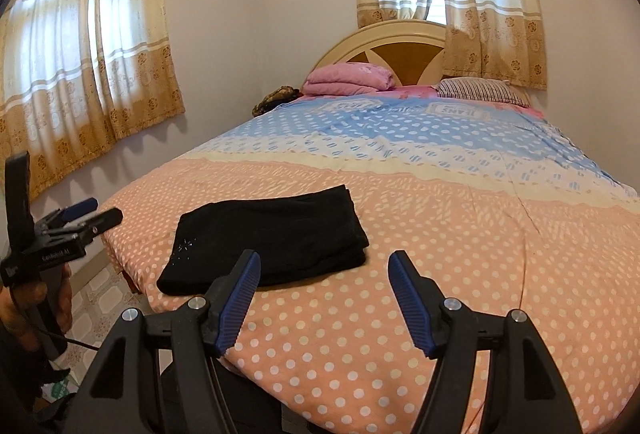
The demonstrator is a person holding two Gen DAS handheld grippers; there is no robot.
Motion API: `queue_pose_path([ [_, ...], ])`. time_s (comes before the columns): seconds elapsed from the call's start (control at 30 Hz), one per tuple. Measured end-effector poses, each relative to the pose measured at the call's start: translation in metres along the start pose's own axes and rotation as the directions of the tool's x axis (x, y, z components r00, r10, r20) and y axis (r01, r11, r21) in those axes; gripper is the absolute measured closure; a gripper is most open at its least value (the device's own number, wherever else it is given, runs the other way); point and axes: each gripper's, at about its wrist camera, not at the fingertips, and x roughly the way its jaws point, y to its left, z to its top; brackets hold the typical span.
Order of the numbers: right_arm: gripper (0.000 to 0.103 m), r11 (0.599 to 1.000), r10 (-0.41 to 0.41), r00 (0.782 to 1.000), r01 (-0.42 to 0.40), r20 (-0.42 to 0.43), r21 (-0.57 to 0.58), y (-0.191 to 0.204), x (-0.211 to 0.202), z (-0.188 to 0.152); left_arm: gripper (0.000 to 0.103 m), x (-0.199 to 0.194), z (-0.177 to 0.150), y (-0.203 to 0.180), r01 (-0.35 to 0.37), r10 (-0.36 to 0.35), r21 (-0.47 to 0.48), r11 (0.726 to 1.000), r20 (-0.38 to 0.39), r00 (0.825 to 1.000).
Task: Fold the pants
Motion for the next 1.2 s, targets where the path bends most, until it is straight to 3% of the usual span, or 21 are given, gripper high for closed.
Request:
queue_pose_path([
  [1.2,0.035,0.999,0.008,1.0,-0.008,0.003,-0.034,0.0078,-0.001,-0.0031,0.0,0.0042,-0.0048,0.0072,-0.019,0.018,-0.024,1.0,-0.01,1.0],
])
